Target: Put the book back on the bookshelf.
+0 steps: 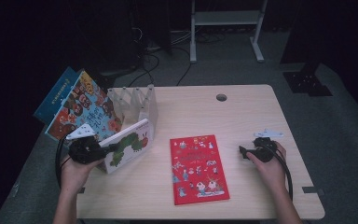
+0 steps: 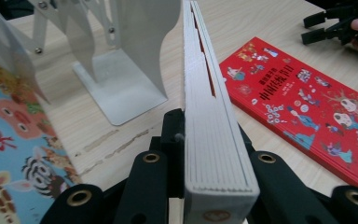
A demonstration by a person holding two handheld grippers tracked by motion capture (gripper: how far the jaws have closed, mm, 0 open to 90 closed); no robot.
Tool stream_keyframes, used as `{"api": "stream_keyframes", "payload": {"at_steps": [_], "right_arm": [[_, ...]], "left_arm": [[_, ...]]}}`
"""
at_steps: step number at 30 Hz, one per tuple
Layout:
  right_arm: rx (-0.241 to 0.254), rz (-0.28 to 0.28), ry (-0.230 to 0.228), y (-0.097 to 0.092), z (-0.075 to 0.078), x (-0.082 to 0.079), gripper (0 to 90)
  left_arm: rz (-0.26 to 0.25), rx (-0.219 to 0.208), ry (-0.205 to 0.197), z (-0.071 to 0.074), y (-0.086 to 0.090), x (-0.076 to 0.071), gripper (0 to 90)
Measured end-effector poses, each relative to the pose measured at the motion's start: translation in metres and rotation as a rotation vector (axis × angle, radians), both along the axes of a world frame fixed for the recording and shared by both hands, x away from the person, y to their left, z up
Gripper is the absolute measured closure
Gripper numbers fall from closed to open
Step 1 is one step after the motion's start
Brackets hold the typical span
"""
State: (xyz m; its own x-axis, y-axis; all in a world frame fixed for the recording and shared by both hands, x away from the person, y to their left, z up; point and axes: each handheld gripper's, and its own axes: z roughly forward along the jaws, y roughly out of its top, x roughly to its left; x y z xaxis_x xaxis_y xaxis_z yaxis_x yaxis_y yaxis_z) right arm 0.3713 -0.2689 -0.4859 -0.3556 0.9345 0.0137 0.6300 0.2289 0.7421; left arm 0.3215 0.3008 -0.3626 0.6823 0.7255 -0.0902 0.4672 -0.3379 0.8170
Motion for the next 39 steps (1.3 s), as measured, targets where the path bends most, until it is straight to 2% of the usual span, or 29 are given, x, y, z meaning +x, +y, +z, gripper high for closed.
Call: {"api": "stream_keyframes", "payload": {"at_steps": [5,16,31,39], "right_arm": [[0.0,-0.001,0.0,0.0,0.0,0.0,18.3],[0.0,-0.001,0.0,0.0,0.0,0.0,18.4],[-0.001,-0.003,0.0,0.0,0.0,0.001,18.3],[0.0,-0.003,0.0,0.0,0.0,0.001,18.3]], "left_arm": [[0.038,0.005,-0.005,0.0,0.001,0.004,75.5],[0.12,0.021,-0.022,0.001,-0.011,0.021,75.5],[0.16,0.015,-0.033,-0.008,-0.029,0.058,75.4],[0.176,-0.004,-0.046,-0.013,-0.043,0.075,75.4]]}}
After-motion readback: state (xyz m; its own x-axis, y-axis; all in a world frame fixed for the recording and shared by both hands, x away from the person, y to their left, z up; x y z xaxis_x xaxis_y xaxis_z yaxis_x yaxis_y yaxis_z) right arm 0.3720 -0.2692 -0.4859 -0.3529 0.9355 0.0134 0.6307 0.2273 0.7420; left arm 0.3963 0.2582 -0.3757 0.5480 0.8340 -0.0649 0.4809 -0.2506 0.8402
